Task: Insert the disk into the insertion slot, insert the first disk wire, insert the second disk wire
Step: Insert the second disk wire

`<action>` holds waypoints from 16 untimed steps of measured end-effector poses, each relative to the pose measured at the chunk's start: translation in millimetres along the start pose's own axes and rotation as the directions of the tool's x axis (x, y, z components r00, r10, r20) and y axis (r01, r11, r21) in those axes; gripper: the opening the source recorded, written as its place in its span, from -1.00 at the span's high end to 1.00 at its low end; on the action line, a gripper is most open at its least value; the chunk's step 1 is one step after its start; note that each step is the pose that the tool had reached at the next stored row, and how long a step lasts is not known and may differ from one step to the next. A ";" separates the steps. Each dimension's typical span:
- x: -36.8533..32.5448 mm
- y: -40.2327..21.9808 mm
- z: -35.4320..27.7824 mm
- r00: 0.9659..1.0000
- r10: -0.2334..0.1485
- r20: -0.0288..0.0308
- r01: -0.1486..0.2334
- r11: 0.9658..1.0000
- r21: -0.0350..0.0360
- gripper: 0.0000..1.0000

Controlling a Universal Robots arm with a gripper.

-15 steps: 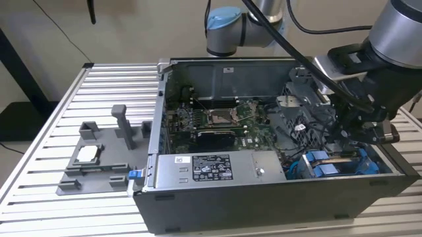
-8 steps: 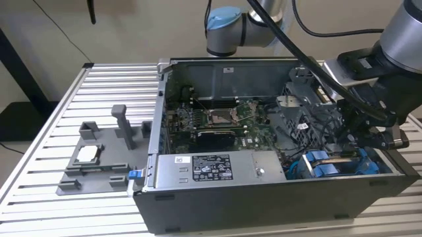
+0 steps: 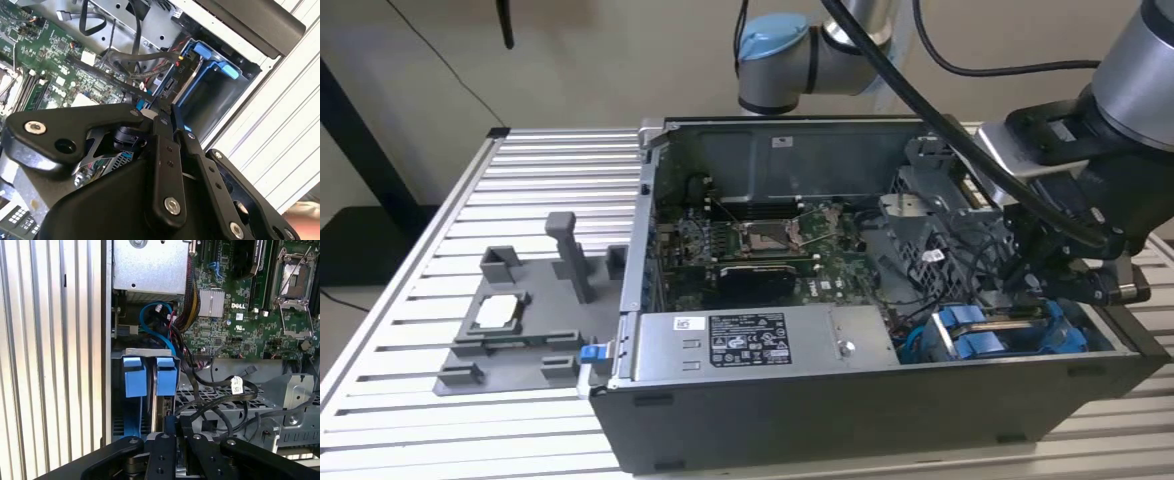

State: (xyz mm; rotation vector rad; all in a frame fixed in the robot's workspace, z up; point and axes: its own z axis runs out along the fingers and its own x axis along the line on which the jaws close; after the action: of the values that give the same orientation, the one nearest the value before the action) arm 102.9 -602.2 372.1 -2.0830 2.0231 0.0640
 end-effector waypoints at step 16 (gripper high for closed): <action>9.3 -0.5 3.2 1.000 0.001 0.011 -0.001 1.000 0.003 0.69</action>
State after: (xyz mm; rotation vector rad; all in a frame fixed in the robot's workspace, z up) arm 104.2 -610.7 367.3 -2.0755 2.0167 0.0718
